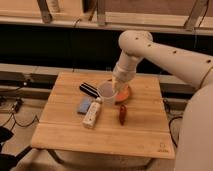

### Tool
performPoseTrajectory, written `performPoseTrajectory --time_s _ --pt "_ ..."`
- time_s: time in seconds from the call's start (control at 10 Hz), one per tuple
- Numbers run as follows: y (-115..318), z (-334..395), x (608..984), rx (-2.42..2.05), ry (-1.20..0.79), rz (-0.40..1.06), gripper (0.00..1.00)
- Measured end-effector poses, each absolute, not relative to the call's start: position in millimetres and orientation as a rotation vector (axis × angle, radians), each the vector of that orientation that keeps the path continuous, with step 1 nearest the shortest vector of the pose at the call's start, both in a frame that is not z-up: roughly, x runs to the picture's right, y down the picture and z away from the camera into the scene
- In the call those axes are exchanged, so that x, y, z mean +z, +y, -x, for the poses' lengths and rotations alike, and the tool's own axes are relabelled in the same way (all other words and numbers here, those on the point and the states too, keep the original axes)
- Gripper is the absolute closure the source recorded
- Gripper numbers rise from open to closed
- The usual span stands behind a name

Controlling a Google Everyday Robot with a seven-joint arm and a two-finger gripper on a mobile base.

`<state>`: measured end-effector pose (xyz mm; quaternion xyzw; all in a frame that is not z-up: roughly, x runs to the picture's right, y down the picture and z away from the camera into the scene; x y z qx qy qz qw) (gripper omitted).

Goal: Place the ceramic cup in the ceramic bowl

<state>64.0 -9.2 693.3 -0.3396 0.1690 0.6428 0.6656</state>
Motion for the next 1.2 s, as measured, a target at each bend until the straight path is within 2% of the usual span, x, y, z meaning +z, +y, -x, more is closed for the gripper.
performPoseTrajectory --time_s 0.2,0.5,0.8,1.2 --pt "-52 -71 697 1.436 0.357 0.667 1.0" --pt "-90 -69 734 1.413 0.383 0.601 1.0" --pt "-93 -69 779 1.422 0.42 0.635 1.0" --pt "-64 -84 841 1.514 0.458 0.784 1.0"
